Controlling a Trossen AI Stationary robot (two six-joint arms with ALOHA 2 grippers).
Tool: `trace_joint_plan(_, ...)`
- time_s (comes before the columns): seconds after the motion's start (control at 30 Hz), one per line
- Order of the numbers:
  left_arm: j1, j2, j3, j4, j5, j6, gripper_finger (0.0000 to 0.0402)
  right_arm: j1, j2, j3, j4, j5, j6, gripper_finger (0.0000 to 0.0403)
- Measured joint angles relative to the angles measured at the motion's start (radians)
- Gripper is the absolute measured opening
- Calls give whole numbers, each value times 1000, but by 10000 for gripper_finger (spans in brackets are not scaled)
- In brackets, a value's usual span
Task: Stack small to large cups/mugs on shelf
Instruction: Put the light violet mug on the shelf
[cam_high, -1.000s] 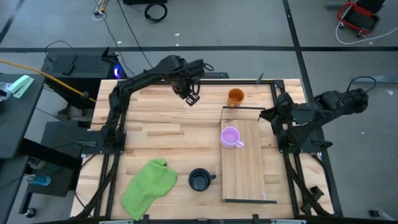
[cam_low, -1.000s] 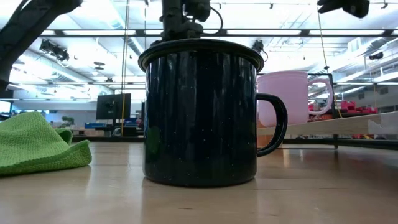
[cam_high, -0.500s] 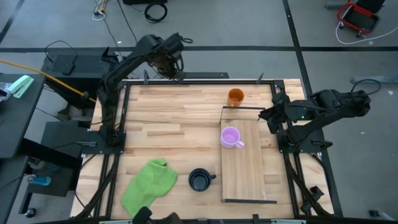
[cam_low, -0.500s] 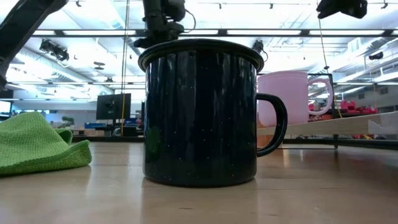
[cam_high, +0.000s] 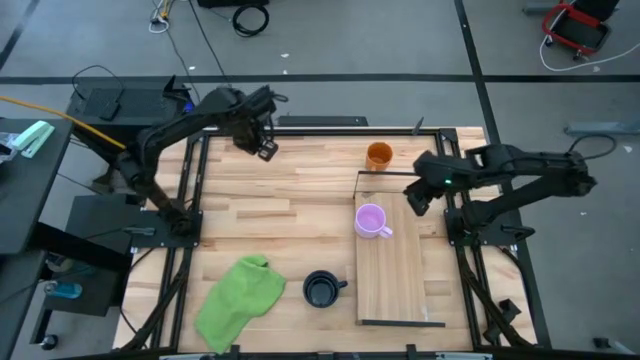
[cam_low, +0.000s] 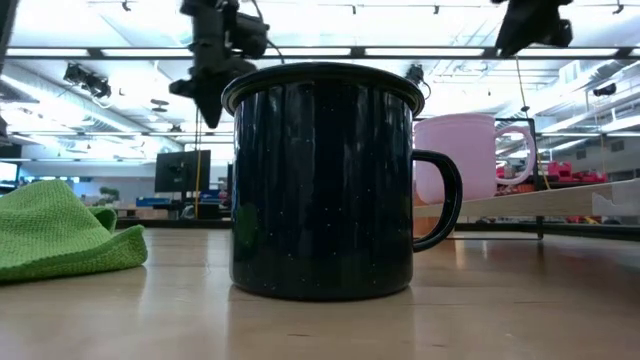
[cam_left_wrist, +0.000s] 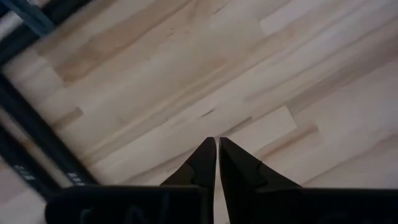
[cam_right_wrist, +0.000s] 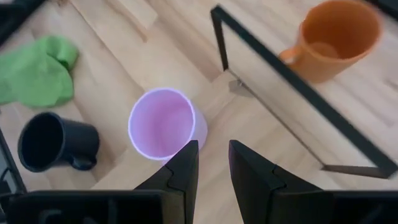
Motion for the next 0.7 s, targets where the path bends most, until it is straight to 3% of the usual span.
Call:
trace_joint_plan(0.13, -6, -93, -161, 106, 3, -48, 29, -30, 76, 0, 36, -81, -34, 96)
trace_joint_plan(0.37, -45, -185, -363, 202, 4, -58, 36, -37, 204, 0, 50, -113, -44, 96)
trace_joint_plan(0.7, -96, -210, -486, 283, 5, -99, 32, -37, 329, 0, 89, -139, -55, 109)
